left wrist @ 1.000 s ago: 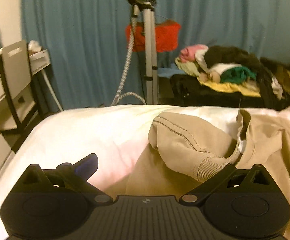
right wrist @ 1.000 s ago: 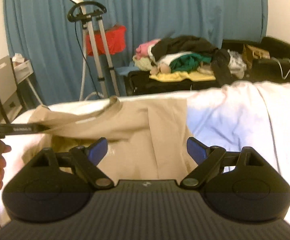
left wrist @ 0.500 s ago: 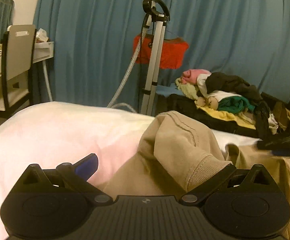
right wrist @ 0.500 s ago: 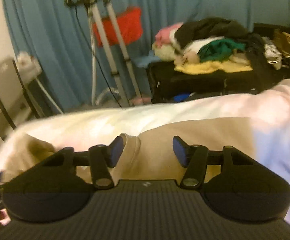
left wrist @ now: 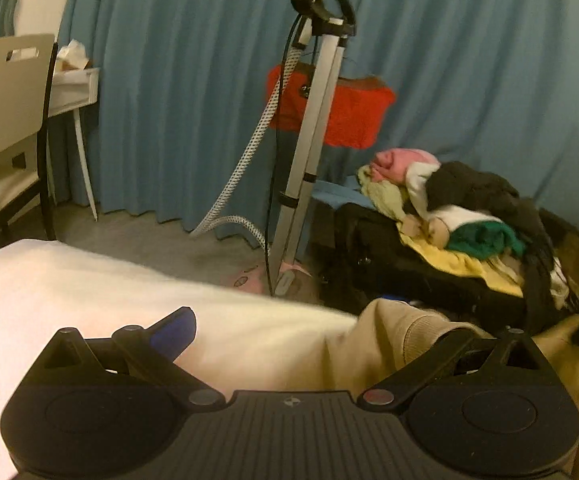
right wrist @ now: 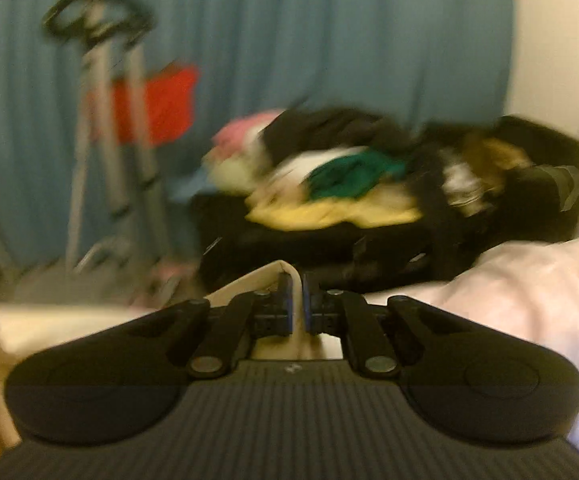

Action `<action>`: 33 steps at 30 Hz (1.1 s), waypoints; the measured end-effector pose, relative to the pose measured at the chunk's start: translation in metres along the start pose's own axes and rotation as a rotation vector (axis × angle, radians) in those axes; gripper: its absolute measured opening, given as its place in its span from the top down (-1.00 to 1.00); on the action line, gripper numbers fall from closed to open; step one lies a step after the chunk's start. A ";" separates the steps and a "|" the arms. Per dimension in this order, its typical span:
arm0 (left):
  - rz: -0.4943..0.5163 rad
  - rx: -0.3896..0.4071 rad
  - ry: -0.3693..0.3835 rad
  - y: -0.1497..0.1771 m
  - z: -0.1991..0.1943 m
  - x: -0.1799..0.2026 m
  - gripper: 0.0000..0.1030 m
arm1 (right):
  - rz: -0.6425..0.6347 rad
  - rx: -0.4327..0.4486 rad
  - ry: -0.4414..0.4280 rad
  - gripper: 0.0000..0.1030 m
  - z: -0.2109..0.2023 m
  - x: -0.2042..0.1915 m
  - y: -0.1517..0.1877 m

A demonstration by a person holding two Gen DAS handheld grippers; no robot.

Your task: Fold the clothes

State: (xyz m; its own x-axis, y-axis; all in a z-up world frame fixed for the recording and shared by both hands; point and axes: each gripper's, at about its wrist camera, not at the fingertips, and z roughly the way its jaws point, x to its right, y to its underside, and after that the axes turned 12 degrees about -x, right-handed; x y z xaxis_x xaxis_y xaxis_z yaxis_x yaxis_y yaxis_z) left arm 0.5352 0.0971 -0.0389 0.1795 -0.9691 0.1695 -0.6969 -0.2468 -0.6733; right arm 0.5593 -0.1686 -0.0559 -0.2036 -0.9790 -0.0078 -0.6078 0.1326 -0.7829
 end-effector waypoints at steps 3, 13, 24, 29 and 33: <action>0.064 -0.112 0.008 -0.017 0.034 0.020 -0.99 | 0.058 -0.012 0.033 0.84 0.012 0.021 -0.005; 0.292 -0.226 0.009 -0.015 0.031 0.046 -0.99 | 0.049 -0.129 -0.191 -0.58 -0.007 0.026 0.015; 0.479 -0.186 -0.091 0.037 0.006 0.102 -0.99 | -0.038 -0.126 -0.125 -0.58 -0.111 0.041 0.065; 0.521 -0.145 -0.127 0.052 0.014 0.134 -0.99 | -0.007 -0.073 -0.125 -0.58 -0.153 0.082 0.105; 0.481 -0.090 -0.018 0.051 -0.012 0.151 -0.99 | 0.070 -0.077 -0.163 -0.58 -0.177 0.112 0.130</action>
State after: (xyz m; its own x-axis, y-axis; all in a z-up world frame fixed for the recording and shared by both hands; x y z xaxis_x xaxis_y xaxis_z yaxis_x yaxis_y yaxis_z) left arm 0.5182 -0.0615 -0.0387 -0.1665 -0.9732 -0.1584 -0.7608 0.2290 -0.6072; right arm 0.3219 -0.2336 -0.0480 -0.1241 -0.9783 -0.1657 -0.6545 0.2062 -0.7274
